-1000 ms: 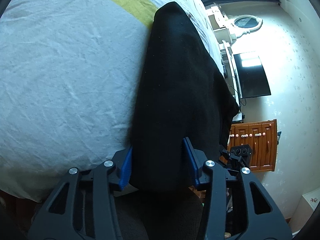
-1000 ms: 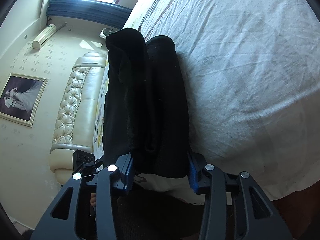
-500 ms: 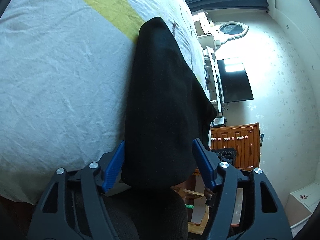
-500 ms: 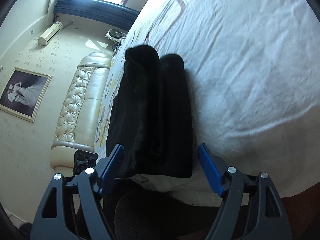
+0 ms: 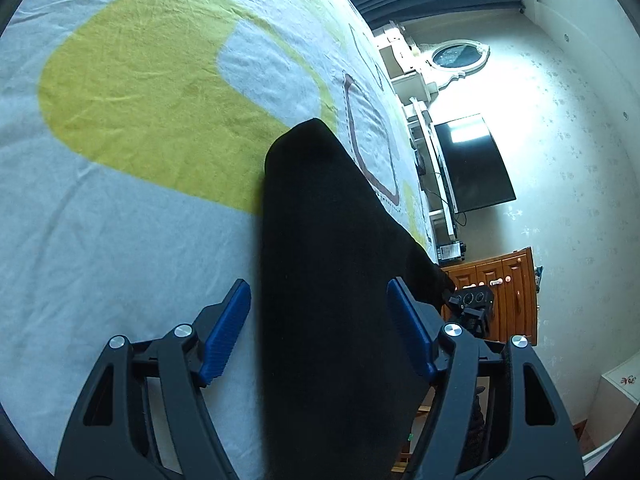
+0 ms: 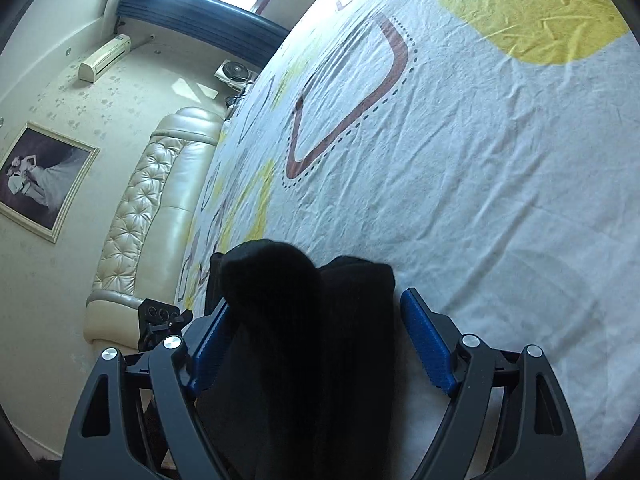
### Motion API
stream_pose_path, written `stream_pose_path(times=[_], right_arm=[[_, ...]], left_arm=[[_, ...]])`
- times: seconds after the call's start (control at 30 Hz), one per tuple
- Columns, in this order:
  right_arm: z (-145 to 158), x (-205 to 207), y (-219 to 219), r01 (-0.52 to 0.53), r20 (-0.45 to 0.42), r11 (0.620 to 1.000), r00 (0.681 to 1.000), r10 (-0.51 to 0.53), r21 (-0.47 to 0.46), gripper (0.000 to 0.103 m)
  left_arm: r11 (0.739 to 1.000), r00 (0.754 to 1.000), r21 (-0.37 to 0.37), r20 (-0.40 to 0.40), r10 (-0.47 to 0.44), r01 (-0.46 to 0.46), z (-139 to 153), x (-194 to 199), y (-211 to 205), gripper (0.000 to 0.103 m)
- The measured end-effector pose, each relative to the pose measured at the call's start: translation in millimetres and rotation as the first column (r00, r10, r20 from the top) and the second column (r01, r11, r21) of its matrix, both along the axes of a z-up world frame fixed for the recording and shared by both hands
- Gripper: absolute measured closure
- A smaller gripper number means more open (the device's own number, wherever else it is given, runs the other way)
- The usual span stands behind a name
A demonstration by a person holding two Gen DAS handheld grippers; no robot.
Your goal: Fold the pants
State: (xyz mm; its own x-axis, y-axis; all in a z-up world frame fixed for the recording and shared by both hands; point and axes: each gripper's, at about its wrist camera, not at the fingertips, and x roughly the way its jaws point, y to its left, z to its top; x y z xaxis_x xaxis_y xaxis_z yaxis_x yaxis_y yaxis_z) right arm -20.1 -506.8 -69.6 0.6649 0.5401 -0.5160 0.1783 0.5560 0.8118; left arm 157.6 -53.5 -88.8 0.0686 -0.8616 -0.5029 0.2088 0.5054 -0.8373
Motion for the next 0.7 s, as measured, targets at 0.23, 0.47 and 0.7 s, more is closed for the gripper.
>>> stream_pose_path(times=[0.23, 0.47, 0.7], right_arm=[[-5, 12, 12, -0.024, 0.053, 1.0, 0.998, 0.023, 0.02, 0.019], [-11, 15, 17, 0.007, -0.023, 1.0, 1.0, -0.007, -0.02, 0.047], [-6, 8, 21, 0.043, 0.001, 0.999, 0.999, -0.043, -0.002, 0.059]], left_arm=[[0.999, 0.999, 0.026, 0.043, -0.032, 0.031, 1, 16, -27, 0.03], [0.994, 0.999, 0.11, 0.046, -0.027, 0.022, -5, 23, -35, 0.066], [0.979, 0.995, 0.203, 0.103, 0.001, -0.022, 9, 14, -42, 0.077]])
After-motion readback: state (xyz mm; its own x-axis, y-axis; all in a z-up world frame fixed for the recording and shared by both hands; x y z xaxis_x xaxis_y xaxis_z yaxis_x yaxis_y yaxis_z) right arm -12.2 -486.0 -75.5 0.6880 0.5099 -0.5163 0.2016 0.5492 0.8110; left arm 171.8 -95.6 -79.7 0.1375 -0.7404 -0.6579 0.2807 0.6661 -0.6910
